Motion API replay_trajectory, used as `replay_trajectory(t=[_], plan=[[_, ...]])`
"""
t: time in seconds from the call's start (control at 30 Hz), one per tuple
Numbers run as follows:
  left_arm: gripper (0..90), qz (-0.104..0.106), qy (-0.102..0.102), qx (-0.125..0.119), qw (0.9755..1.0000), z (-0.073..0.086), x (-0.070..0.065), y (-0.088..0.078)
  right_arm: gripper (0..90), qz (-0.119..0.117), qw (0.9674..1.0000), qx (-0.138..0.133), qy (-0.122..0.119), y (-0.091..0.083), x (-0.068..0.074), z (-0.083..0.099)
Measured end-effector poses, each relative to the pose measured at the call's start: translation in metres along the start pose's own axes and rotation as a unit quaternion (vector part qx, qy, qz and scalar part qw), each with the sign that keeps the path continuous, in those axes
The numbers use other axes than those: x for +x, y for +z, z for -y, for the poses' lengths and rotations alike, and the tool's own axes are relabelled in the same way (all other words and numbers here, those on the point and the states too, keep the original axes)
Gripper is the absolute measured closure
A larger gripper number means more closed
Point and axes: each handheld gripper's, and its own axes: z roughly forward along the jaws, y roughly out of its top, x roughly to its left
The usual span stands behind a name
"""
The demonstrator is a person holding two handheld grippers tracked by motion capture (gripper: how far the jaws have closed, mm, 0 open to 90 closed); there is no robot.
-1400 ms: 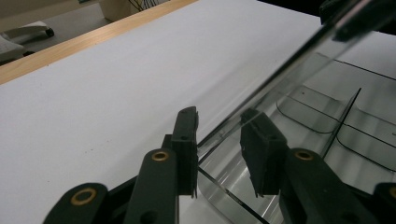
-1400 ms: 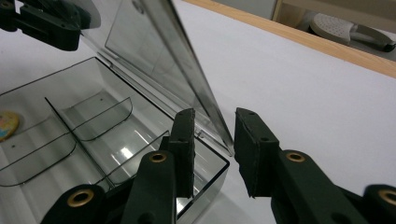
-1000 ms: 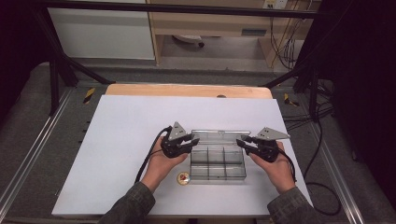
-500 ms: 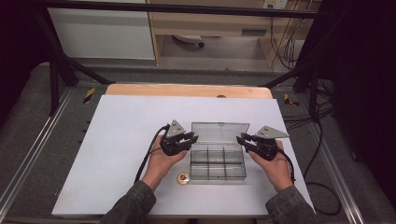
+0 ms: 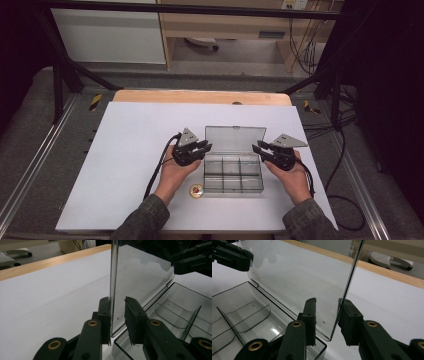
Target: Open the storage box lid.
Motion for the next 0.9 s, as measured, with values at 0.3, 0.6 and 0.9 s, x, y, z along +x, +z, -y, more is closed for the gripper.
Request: replay_trajectory(t=[0.3,0.6,0.9], plan=[[74.8,-0.001,-0.018,-0.011,0.9998,0.002,0.003,0.004,67.3,0.01,0.9999,-0.007,0.004,0.005,-0.001,0.005],[74.4,0.001,-0.049,-0.017,0.9987,0.004,0.007,0.009,65.0,0.013,0.9996,-0.013,0.019,0.01,-0.002,0.007],[73.3,-0.001,-0.063,-0.019,0.9979,0.005,0.009,0.012,59.6,0.021,0.9995,-0.014,0.02,0.015,-0.001,0.007]])
